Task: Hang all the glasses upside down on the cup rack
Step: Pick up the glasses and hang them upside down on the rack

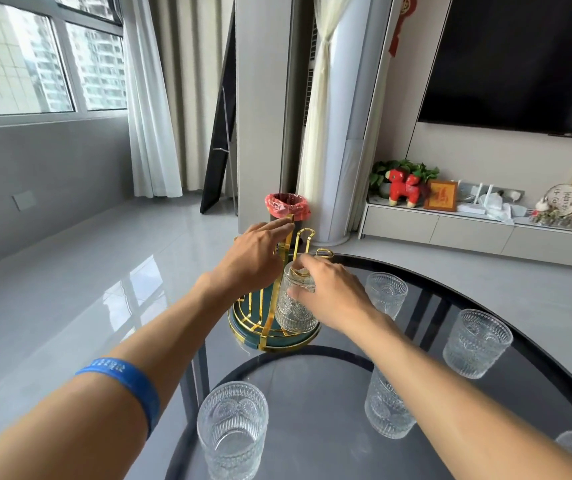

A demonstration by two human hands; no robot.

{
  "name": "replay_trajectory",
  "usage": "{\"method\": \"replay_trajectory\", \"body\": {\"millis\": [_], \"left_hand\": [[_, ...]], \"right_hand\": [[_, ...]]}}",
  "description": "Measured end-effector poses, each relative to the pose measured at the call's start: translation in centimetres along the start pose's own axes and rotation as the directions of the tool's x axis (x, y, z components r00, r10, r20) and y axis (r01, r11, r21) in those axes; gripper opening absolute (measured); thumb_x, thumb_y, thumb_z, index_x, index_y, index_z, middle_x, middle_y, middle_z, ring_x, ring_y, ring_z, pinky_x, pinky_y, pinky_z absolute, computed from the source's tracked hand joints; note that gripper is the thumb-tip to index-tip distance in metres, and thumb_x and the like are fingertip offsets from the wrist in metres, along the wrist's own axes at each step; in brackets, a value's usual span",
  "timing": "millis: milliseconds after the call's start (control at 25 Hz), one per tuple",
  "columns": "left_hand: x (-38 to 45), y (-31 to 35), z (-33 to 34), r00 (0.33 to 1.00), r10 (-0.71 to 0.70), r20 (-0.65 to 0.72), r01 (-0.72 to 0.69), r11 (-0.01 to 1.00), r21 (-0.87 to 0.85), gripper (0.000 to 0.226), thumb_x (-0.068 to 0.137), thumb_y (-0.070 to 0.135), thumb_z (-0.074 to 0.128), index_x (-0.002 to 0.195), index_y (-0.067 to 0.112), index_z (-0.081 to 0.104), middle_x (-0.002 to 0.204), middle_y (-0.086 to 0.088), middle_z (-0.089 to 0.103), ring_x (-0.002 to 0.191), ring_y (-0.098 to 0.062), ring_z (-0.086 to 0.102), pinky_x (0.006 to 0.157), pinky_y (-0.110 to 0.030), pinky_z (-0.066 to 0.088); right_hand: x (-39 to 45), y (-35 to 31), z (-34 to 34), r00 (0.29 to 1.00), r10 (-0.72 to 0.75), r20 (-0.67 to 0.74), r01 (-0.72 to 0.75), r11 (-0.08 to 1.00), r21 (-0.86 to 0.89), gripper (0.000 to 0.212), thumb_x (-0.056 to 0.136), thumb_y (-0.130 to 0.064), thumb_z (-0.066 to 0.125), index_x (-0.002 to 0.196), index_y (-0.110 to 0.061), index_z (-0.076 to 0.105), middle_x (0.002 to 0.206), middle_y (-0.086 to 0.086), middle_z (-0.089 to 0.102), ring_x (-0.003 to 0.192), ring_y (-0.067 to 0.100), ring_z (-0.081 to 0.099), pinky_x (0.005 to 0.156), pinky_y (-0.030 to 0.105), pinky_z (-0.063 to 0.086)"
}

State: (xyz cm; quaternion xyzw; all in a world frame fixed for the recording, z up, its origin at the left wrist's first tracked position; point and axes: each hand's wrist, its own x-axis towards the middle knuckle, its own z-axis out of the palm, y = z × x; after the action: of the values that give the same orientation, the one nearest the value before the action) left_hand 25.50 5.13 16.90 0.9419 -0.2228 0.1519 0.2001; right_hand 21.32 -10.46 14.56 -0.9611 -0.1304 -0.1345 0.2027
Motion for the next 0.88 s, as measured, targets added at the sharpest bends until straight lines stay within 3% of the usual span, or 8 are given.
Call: {"method": "replay_trajectory", "body": {"millis": [160,280,440,560,640,720,800,880], "left_hand": [[-6.2,1.4,-0.7,0.992,-0.045,-0.119,0.018,0.976,-0.216,0.054,0.087,0.02,0.059,0.14,0.015,0.05,0.146,-0.008,0.052,0.13,-0.021,0.05,0.104,-0.026,0.04],[-14.7,1.3,-0.6,0.994,-0.112,-0.001,0.106,0.94,-0.325,0.051,0.085,0.057,0.057,0.129,0.033,0.059,0.131,0.015,0.062,0.104,0.016,0.055,0.084,0.0,0.037],[-21.7,1.6,0.6,0.933,-0.103,0.345,0.182,0.961,-0.207,0.1,0.067,0.074,0.065,0.15,0.046,0.018,0.156,0.021,0.027,0.139,0.002,0.029,0.113,-0.023,0.027],[-22.0,1.9,1.3,0.941,-0.205,0.268,0.253,0.955,-0.158,0.1,0.069,0.052,0.076,0.152,0.036,0.022,0.146,0.007,0.043,0.13,-0.014,0.044,0.106,-0.026,0.036],[-21.6,2.6,1.0,0.957,-0.24,0.164,0.262,0.957,-0.127,0.095,0.066,0.047,0.077,0.148,0.03,0.033,0.133,0.005,0.052,0.12,-0.016,0.051,0.099,-0.027,0.041],[-21.5,3.8,0.7,0.987,-0.161,0.014,0.162,0.98,-0.117,0.094,0.062,0.048,0.076,0.145,0.025,0.038,0.124,0.007,0.053,0.114,-0.015,0.052,0.095,-0.03,0.046],[-21.4,4.9,0.3,0.992,-0.002,-0.125,-0.021,0.983,-0.18,0.089,0.064,0.048,0.077,0.142,0.022,0.042,0.12,0.008,0.052,0.108,-0.011,0.052,0.092,-0.026,0.047],[-20.8,6.3,0.1,0.963,0.165,-0.211,-0.197,0.971,-0.139,0.081,0.071,0.047,0.077,0.139,0.021,0.043,0.127,0.007,0.052,0.113,-0.01,0.052,0.096,-0.018,0.042]], "right_hand": [[-1.7,-0.1,-0.1,0.997,0.052,0.048,-0.058,0.992,0.116,0.047,0.091,-0.035,0.061,0.136,-0.029,0.049,0.153,0.007,0.034,0.133,0.034,0.039,0.101,0.045,0.04],[-5.7,-0.3,0.6,0.98,0.071,-0.188,-0.03,0.977,0.211,0.039,0.09,-0.027,0.061,0.128,-0.019,0.058,0.154,0.009,0.036,0.135,0.028,0.038,0.105,0.036,0.034],[-12.0,-1.4,1.6,0.946,0.067,-0.318,0.066,0.919,0.388,0.015,0.084,-0.008,0.066,0.098,-0.011,0.071,0.122,0.002,0.062,0.111,0.019,0.058,0.09,0.041,0.05],[-14.7,-2.0,1.5,0.956,0.291,-0.03,-0.235,0.824,0.516,0.008,0.081,-0.018,0.068,0.088,-0.022,0.069,0.097,-0.008,0.067,0.084,0.015,0.062,0.075,0.036,0.053],[-16.0,-2.5,1.1,0.805,0.448,0.389,-0.592,0.56,0.58,0.017,0.081,-0.035,0.067,0.093,-0.024,0.065,0.09,-0.002,0.07,0.072,0.017,0.063,0.066,0.032,0.051],[-17.2,-3.2,0.6,0.617,0.35,0.705,-0.787,0.273,0.553,0.04,0.082,-0.052,0.064,0.107,-0.021,0.059,0.088,0.008,0.074,0.065,0.022,0.065,0.059,0.034,0.053],[-17.1,-3.9,0.2,0.581,0.189,0.791,-0.812,0.065,0.581,0.058,0.081,-0.061,0.06,0.117,-0.016,0.055,0.084,0.014,0.073,0.065,0.028,0.066,0.058,0.036,0.054],[-16.3,-4.1,-0.7,0.653,0.14,0.744,-0.744,-0.062,0.665,0.062,0.078,-0.063,0.061,0.116,-0.014,0.06,0.081,0.016,0.07,0.067,0.029,0.066,0.061,0.037,0.053]]}}
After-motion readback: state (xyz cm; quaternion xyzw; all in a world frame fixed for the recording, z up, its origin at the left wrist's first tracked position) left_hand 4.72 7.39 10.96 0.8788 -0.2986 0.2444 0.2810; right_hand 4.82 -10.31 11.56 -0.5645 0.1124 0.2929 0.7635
